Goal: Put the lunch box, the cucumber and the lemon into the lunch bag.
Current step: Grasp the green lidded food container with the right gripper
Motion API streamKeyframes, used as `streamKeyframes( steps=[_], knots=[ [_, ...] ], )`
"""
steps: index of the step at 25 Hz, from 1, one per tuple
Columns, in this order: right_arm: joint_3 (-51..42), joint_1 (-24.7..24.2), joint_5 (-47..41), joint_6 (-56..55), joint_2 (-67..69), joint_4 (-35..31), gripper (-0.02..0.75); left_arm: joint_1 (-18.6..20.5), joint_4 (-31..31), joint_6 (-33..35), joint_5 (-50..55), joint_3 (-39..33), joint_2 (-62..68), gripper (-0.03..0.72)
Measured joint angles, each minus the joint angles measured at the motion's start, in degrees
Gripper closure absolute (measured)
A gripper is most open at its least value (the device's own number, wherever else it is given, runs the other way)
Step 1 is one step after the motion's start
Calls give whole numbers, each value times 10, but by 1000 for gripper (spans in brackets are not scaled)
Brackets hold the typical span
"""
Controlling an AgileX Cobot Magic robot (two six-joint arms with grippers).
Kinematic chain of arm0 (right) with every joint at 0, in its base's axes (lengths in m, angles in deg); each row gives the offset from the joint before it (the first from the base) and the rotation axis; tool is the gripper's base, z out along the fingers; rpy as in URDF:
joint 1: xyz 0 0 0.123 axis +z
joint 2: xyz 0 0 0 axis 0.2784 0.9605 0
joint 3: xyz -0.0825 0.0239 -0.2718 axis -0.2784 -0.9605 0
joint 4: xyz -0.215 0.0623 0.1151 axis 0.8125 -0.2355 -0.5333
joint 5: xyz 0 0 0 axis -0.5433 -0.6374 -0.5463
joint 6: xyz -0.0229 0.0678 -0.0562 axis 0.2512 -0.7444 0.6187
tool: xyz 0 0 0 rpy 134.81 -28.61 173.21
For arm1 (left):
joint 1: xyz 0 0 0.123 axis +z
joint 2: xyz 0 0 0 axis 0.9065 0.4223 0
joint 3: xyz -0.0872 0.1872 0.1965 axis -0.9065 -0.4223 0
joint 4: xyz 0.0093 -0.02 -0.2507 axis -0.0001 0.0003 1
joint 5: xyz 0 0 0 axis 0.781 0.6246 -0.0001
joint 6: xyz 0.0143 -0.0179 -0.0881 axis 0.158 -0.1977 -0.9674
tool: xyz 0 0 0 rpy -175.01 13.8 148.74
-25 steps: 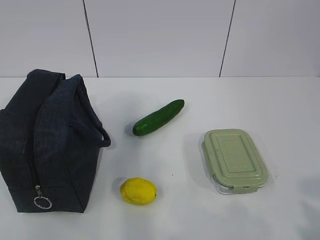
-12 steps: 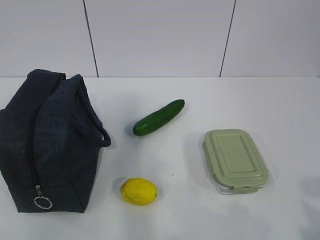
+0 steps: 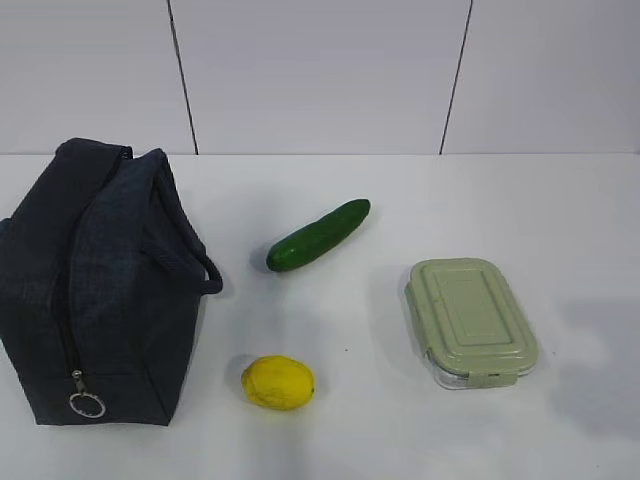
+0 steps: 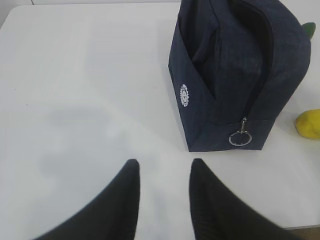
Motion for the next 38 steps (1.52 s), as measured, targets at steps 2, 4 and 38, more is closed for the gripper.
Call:
streamKeyframes(
  steps=[2,4,38],
  knots=[
    [7,0,20,10,37,-19,225,0,0,0,0,0,0,446],
    [12,0,38,27,71,-39,225,0,0,0,0,0,0,446],
    [130,-180,95,462,558,-376,225,0,0,0,0,0,0,446]
  ],
)
